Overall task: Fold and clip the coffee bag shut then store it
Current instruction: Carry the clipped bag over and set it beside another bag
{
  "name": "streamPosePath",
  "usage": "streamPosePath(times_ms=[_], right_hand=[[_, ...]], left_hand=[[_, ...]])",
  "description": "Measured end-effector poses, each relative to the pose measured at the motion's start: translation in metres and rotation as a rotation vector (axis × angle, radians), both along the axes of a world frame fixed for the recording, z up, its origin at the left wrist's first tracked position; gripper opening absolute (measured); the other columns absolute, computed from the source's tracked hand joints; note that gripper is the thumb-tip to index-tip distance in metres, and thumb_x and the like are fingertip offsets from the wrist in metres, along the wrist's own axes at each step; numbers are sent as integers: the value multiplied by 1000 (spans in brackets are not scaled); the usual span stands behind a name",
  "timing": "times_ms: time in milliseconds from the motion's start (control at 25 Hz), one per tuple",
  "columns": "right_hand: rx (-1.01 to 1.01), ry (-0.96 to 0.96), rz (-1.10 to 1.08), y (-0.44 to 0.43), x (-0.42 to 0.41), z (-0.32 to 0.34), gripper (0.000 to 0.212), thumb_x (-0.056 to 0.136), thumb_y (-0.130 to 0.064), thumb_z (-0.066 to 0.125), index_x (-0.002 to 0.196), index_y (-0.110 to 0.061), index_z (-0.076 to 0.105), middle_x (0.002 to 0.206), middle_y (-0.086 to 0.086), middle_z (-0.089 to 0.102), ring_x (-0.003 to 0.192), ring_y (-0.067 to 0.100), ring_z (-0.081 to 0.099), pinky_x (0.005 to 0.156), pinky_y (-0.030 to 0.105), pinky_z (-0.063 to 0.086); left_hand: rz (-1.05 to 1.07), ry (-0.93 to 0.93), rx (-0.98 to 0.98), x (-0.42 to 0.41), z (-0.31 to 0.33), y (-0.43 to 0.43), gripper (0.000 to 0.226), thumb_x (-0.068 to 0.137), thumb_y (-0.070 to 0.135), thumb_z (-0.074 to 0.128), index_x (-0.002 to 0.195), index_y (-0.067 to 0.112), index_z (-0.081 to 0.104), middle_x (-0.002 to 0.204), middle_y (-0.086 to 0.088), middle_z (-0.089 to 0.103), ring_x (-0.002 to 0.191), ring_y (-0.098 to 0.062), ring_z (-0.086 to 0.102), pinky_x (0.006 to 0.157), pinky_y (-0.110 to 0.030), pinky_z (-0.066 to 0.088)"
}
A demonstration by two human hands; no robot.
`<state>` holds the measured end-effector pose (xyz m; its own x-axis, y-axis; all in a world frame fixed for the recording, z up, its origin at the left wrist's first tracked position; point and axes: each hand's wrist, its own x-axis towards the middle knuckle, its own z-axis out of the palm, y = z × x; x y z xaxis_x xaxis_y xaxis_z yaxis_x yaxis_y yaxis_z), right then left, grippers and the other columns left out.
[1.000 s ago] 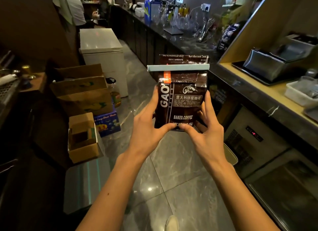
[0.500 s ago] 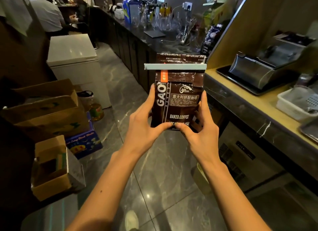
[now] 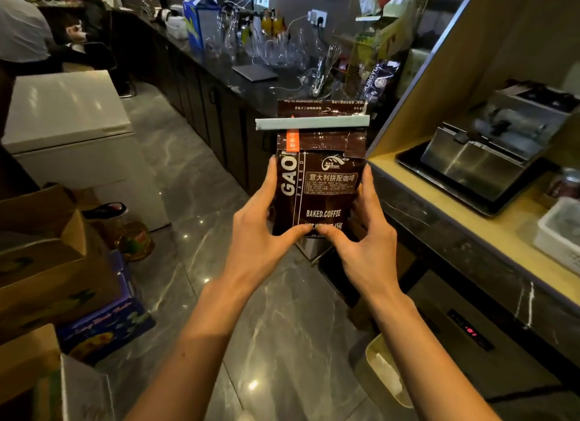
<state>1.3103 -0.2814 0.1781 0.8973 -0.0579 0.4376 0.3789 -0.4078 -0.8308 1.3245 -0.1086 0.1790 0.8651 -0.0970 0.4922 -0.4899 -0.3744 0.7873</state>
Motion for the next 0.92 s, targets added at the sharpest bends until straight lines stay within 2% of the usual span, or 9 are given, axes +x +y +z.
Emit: streamPosePath(times_ms=[80, 240, 400, 560, 640, 800, 920], right_hand=[[-4, 9, -19, 11, 40, 2, 101, 80, -17, 80, 153, -36, 13, 130, -44, 35, 120, -27, 39, 97, -1, 31], [10, 47, -45, 23, 108, -2, 101, 80, -14, 79, 154, -34, 14, 130, -43, 35, 120, -27, 39, 95, -1, 34], [79, 95, -34, 25, 182, -14, 100, 80, -5, 77, 153, -34, 15, 128, -42, 37, 120, -26, 40, 93, 0, 37], [103, 118, -43, 4, 279, -35, 103, 79, -4, 78, 154, -33, 12, 129, -42, 38, 120, -29, 38, 91, -3, 35], [139, 151, -47, -11, 326, -37, 105, 79, -6, 78, 153, -37, 10, 126, -44, 38, 117, -31, 37, 90, -5, 34], [165, 180, -95, -42, 411, -36, 104, 79, -10, 79, 154, -35, 11, 119, -49, 36, 112, -34, 37, 92, -1, 36], [166, 195, -151, -62, 460, -36, 98, 78, -11, 80, 153, -33, 20, 119, -47, 42, 114, -29, 43, 94, 2, 39]], left_hand=[[-27, 16, -14, 45, 0, 12, 109, 75, 22, 84, 157, 25, 12, 139, 33, 38, 129, 11, 45, 105, -12, 39], [-55, 58, -19, 118, -6, 24, 110, 75, 21, 84, 157, 27, 11, 141, 26, 42, 131, 8, 46, 107, -14, 39], [-61, 45, 2, 196, -18, 24, 109, 76, 23, 84, 157, 24, 11, 148, 11, 45, 135, -2, 47, 112, -31, 43], [-52, 66, 29, 291, -33, 2, 109, 77, 24, 83, 157, 24, 9, 151, 4, 45, 137, -6, 46, 112, -36, 43], [-43, 79, 34, 337, -33, -14, 106, 79, 25, 81, 157, 25, 9, 152, 4, 46, 136, -4, 46, 112, -31, 42], [-67, 91, 49, 425, -25, -48, 102, 81, 20, 80, 157, 23, 12, 151, 5, 46, 134, 2, 46, 106, -11, 37], [-100, 97, 32, 479, -22, -68, 100, 81, 19, 80, 157, 20, 14, 145, 20, 45, 129, 15, 43, 104, -6, 34]])
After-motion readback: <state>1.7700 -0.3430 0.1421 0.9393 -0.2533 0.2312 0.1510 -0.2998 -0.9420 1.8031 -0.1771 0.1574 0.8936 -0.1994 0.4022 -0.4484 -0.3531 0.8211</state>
